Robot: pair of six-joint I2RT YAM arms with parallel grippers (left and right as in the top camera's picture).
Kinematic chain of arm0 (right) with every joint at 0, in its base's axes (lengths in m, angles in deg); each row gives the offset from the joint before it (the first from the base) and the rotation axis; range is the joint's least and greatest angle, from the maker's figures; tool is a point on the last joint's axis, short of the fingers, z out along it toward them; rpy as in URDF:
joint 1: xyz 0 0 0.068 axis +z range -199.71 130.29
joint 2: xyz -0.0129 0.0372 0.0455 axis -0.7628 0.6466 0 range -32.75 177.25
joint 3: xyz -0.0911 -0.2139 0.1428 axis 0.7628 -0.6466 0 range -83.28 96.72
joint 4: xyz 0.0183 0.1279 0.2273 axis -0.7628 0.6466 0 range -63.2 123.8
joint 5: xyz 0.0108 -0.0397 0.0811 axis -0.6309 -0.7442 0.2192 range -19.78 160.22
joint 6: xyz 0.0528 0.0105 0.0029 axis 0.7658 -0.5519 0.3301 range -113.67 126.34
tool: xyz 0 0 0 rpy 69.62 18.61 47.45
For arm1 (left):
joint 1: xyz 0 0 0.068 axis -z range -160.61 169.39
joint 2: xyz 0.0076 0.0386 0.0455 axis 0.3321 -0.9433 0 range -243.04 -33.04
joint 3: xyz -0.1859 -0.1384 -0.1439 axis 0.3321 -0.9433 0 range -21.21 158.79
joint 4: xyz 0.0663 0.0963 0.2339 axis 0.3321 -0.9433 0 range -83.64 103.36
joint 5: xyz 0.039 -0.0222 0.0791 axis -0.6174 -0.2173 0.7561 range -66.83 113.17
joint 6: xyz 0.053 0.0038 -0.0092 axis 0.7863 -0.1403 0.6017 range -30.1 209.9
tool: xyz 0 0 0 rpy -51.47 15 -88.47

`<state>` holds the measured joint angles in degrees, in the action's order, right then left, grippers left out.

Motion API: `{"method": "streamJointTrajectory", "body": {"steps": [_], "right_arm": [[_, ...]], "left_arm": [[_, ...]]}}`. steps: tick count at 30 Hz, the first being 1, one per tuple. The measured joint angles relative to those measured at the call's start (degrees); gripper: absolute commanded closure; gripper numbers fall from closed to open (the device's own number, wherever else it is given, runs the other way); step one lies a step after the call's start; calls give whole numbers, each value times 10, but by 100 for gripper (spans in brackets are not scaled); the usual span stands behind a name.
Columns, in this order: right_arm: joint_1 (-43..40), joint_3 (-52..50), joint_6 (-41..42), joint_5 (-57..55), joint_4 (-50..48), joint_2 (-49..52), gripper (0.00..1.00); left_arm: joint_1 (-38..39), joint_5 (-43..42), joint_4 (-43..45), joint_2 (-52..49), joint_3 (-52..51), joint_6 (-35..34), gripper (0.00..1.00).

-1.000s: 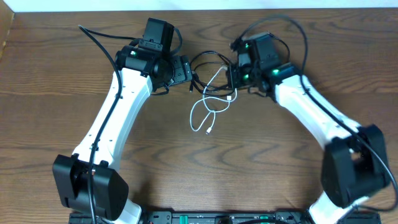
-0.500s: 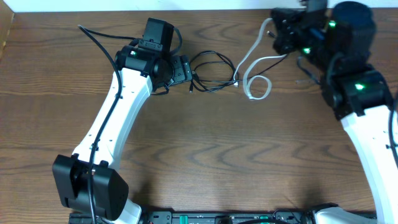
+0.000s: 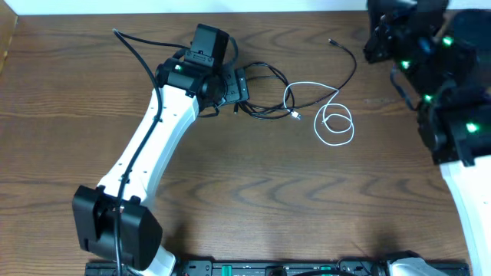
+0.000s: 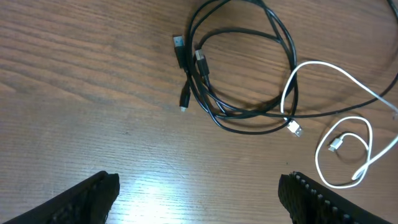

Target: Untangle cables

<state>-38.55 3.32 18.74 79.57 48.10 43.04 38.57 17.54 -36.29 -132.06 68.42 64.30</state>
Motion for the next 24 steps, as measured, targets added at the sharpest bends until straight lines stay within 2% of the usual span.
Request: {"method": "streamJointTrajectory", "body": {"steps": [1,4,8,12,17,24], "right_arm": [[0,1,-3,-2,13,12,59],[0,1,-4,-6,44,62,40],[0,1,-14,-4,50,144,30],[1,1,-94,45,28,260,28],[2,1,-150,112,-17,361,30],[17,1,-193,154,-58,439,33]], "left_arm": [[0,0,0,-3,0,0,13],[0,0,1,-12,0,0,13],[0,-2,1,-21,0,0,13],[0,-6,1,-23,0,1,13],[0,-8,-2,-23,0,4,13],[0,-11,-2,-23,0,6,13]]}}
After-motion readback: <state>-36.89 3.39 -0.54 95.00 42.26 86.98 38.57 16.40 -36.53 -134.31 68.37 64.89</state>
